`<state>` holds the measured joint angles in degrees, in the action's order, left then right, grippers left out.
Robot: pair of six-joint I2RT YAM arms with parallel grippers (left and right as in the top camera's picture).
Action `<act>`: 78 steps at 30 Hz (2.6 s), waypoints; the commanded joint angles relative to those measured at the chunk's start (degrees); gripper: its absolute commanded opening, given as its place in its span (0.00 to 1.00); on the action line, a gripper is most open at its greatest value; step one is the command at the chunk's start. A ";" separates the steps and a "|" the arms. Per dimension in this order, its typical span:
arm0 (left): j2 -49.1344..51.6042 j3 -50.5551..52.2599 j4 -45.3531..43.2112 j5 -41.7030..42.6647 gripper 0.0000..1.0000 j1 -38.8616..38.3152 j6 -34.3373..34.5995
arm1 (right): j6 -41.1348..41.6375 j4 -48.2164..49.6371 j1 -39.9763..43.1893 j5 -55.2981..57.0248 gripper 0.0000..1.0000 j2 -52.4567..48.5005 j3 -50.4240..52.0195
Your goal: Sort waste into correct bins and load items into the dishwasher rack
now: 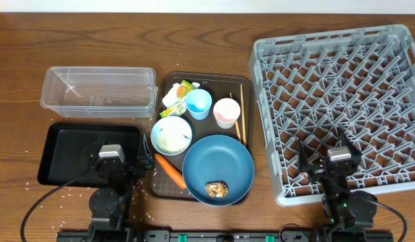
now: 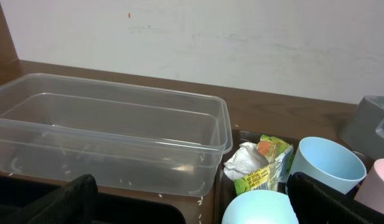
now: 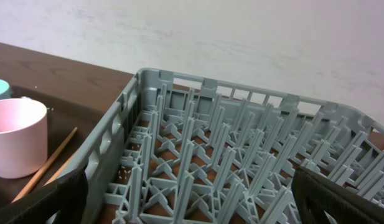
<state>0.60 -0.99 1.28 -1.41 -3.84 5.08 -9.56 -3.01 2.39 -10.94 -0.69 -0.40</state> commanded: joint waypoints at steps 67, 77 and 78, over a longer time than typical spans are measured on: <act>0.02 0.76 2.75 -0.55 0.98 0.17 -0.15 | -0.37 -0.20 0.22 -0.46 0.99 -0.02 0.09; 1.18 0.72 1.31 12.90 0.98 0.17 1.77 | -0.31 0.98 0.22 -13.64 0.99 -0.04 0.09; 1.55 0.72 -0.57 14.36 0.98 0.17 3.02 | -0.07 1.01 0.22 -15.02 0.99 -0.04 0.09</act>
<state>1.15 -1.06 0.91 5.13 -3.84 5.76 -9.56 -2.13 2.39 -17.72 -0.73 -0.40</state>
